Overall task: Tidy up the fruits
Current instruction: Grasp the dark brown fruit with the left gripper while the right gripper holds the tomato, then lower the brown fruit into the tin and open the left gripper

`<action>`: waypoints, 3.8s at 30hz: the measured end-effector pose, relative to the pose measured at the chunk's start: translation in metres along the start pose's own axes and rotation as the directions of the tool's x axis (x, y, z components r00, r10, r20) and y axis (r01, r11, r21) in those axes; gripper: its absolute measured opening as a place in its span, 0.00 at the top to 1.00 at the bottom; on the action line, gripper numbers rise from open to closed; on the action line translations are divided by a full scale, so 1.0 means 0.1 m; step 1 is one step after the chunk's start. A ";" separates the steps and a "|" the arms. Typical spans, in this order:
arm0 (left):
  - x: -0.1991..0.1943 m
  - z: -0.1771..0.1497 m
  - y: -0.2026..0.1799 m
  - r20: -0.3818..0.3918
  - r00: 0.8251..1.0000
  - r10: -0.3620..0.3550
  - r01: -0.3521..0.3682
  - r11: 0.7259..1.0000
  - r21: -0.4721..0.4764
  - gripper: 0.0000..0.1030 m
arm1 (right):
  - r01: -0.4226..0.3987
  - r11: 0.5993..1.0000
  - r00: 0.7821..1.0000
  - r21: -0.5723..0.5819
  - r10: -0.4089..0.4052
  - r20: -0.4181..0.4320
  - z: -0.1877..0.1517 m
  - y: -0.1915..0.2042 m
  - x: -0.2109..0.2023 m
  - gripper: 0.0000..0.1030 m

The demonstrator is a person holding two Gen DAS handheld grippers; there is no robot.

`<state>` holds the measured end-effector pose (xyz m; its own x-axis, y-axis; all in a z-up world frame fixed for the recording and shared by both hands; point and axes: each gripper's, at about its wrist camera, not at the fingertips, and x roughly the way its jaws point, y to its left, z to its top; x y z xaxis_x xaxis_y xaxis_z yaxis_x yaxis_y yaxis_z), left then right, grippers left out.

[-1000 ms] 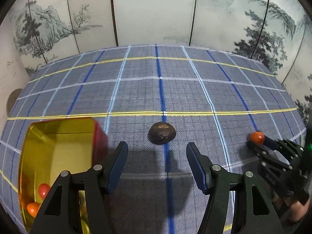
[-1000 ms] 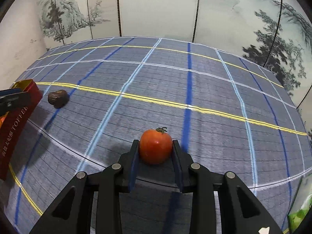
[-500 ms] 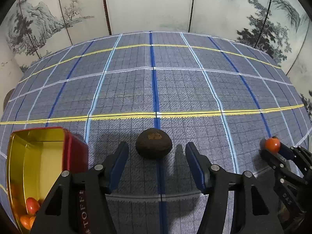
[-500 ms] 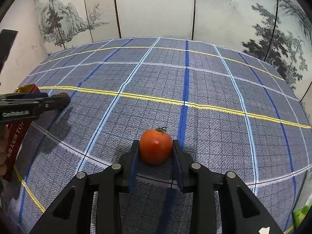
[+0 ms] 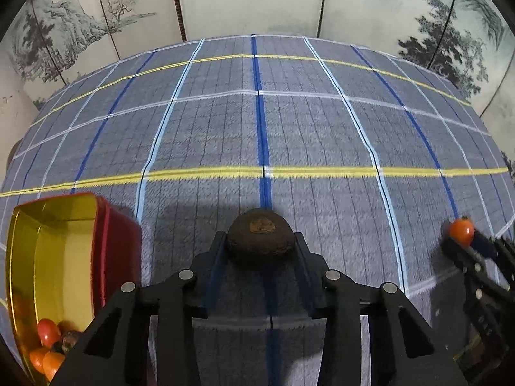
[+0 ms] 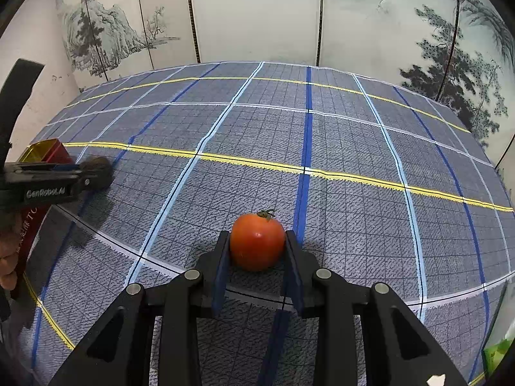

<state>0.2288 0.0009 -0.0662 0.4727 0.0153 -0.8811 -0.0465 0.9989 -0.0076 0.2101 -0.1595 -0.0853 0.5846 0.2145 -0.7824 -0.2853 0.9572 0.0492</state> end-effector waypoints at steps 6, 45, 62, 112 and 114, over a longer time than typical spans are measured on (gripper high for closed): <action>-0.18 -0.18 0.01 -0.008 1.000 -0.024 0.024 1.000 -0.010 0.61 | 0.008 1.000 1.000 -0.006 -0.008 -0.001 0.00 0.00 0.00 0.71; -1.55 -0.95 0.94 0.150 0.988 0.015 0.007 0.989 -0.148 0.61 | 0.024 1.000 1.000 -0.019 -0.024 -0.003 0.00 0.04 0.01 0.70; -1.36 -1.36 1.56 0.035 0.999 0.023 -0.014 0.972 -0.234 0.61 | 0.023 1.000 1.000 -0.020 -0.023 -0.003 0.00 0.04 0.01 0.70; -1.07 -1.54 1.51 -0.033 0.998 0.052 -0.057 0.980 -0.193 0.53 | 0.026 0.999 1.000 -0.021 -0.027 -0.003 0.00 0.04 0.01 0.71; -1.08 -1.55 1.50 -0.029 0.998 0.050 -0.055 0.981 -0.188 0.51 | 0.028 0.999 1.000 -0.023 -0.028 -0.003 0.00 0.04 0.01 0.71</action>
<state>0.0341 0.1425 -0.0454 0.4441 0.0643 -0.8937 -0.2373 0.9702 -0.0481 0.2096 -0.1554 -0.0859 0.5898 0.1869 -0.7856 -0.2863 0.9580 0.0129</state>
